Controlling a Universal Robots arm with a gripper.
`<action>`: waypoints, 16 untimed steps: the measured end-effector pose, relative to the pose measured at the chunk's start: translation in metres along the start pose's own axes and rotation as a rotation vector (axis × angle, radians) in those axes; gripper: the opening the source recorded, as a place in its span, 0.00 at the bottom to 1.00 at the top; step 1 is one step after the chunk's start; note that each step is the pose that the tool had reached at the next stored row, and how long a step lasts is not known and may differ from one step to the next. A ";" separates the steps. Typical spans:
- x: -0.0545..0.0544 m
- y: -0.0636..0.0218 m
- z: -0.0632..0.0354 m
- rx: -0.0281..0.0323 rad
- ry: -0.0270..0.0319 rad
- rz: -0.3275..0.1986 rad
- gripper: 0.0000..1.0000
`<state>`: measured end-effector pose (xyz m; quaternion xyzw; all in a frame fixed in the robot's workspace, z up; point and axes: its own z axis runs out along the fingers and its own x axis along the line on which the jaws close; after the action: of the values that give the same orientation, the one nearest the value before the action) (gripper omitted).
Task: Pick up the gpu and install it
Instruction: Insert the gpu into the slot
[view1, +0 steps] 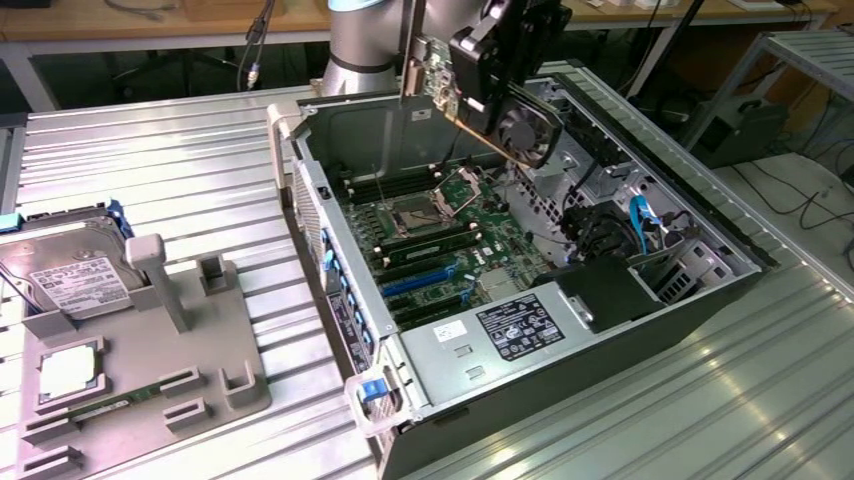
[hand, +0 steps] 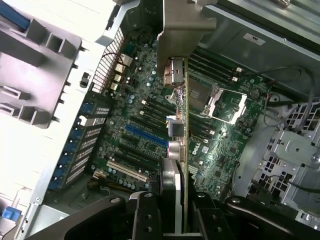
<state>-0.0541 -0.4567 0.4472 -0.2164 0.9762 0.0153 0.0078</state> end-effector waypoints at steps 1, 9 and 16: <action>0.000 0.0000 0.0000 -0.0003 0.0003 -0.012 0.29; 0.000 0.0000 0.0000 -0.0049 0.0060 -0.224 0.29; 0.000 0.0000 0.0000 -0.0071 0.0085 -0.324 0.29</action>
<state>-0.0541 -0.4567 0.4472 -0.3711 0.9284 0.0164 0.0052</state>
